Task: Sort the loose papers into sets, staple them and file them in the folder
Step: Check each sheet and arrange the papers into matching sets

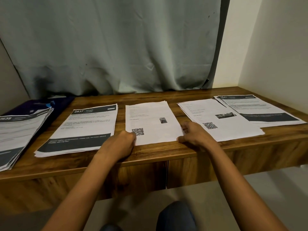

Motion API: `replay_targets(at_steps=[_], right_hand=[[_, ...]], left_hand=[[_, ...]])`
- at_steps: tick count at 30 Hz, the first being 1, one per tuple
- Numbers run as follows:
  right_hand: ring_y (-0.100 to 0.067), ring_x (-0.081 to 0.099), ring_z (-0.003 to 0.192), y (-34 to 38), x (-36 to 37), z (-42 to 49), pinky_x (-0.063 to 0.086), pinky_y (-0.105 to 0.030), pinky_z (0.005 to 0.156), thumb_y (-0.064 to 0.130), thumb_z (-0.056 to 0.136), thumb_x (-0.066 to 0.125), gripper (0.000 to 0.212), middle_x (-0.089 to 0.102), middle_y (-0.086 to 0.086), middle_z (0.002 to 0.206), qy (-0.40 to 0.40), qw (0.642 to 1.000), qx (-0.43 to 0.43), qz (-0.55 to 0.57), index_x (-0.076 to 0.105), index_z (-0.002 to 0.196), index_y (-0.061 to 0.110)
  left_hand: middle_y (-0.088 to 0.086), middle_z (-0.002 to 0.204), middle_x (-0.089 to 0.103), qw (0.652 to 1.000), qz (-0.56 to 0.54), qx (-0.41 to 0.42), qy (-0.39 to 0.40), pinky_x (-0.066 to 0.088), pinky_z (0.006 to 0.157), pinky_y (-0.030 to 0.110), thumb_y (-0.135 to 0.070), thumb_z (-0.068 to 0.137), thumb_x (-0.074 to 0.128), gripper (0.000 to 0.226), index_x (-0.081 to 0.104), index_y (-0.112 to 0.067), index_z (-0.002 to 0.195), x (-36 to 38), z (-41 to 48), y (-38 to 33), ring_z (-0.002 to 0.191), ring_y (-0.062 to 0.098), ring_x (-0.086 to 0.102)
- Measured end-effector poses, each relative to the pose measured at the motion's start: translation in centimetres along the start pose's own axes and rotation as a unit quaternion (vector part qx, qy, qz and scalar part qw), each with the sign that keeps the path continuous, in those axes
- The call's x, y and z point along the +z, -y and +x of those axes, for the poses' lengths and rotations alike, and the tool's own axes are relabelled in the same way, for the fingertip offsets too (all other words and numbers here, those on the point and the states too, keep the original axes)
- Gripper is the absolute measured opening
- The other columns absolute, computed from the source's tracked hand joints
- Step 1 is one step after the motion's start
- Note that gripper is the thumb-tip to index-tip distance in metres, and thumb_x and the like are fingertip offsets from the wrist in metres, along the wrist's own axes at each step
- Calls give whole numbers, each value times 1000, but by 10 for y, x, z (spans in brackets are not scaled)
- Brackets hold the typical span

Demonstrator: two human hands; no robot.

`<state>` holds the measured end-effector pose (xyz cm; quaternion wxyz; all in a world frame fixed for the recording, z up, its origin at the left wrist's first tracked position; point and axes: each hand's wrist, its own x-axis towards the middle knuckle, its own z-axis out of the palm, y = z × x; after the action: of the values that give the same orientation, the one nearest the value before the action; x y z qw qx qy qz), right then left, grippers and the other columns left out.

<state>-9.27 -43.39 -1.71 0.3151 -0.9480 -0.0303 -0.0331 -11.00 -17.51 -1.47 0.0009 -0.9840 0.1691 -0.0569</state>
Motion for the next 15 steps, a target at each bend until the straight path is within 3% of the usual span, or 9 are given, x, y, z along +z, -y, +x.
replay_targets(at_steps=[2,5,7,11,15], right_hand=[[-25,58,108,-2,-4,-3,48,-42,94,17,76,76,51,62,-8,120,-13,1000,-4,25,55,121,8],[-25,50,122,-10,-18,-6,44,-35,97,18,81,72,63,51,-8,137,-95,993,-1,75,45,138,11],[-24,50,123,-19,-33,-4,44,-31,92,19,86,68,58,51,-7,138,-157,983,-5,92,46,139,13],[-23,55,117,-53,-66,9,45,-32,89,22,89,65,44,57,-10,132,-244,968,23,53,55,131,10],[-31,53,118,-94,-94,27,42,-37,95,21,92,60,38,57,-17,130,-248,963,105,-14,57,126,4]], left_hand=[[10,108,62,1000,2,0,-1,46,65,31,-28,98,43,22,55,-15,110,-5,-1,-4,89,25,62],[5,126,59,999,16,13,-41,48,79,31,-39,95,50,37,51,-20,126,-18,1,-17,109,23,58],[3,135,54,998,-6,30,-61,48,85,31,-44,93,52,45,46,-25,133,-25,8,-30,118,21,54],[0,140,50,985,-157,60,-44,48,92,31,-47,90,57,50,45,-31,136,-30,37,-61,120,19,53],[2,138,53,954,-288,74,-38,49,97,36,-42,89,61,54,46,-22,137,-29,70,-99,119,17,54]])
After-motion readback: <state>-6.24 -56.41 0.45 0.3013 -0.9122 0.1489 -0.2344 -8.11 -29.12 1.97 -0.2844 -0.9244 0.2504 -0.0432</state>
